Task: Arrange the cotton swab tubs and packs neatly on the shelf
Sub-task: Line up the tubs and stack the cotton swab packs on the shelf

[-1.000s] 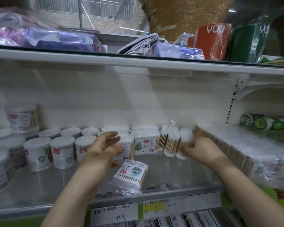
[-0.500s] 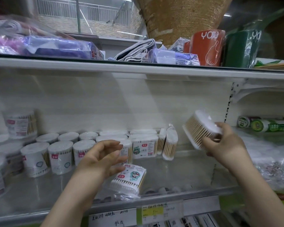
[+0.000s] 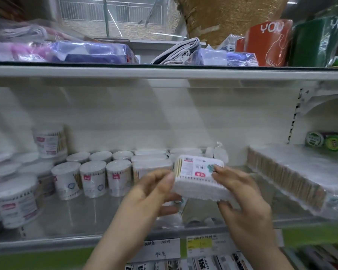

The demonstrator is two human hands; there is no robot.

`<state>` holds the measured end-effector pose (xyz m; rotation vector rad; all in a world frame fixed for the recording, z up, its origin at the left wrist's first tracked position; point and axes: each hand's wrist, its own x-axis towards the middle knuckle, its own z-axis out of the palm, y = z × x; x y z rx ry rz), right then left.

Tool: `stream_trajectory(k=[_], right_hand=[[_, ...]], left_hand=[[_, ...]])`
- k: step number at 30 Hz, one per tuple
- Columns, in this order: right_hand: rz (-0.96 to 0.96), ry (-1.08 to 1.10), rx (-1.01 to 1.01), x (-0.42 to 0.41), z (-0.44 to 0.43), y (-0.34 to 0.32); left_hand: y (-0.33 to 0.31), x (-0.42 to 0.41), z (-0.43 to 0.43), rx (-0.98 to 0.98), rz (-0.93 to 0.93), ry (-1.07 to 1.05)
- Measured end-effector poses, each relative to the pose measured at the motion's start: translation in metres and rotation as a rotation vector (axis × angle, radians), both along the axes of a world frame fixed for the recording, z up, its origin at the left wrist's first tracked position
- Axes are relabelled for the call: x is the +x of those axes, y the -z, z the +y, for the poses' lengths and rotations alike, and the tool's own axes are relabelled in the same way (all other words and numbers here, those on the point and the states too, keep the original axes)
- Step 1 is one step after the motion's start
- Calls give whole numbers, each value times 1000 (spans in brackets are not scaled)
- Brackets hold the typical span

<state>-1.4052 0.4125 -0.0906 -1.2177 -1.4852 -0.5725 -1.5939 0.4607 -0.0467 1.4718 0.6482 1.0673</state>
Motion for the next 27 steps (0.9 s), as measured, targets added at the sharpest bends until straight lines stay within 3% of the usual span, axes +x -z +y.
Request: stream_trajectory(k=[9,19,23,27], right_hand=[[43,-61,83,-14,1,7],[129,-163,-62,-21,-8,15],[349,-392,-114,-27,-13,19],[438,-452,-109,-33,-15,23]], left_hand=[[15,13,-12,-160,-138,-50],[18,12,-14,-266,-429,8],[18,14,-11,-251,-509,-24],[17,16,-11,-235,-567,-53]])
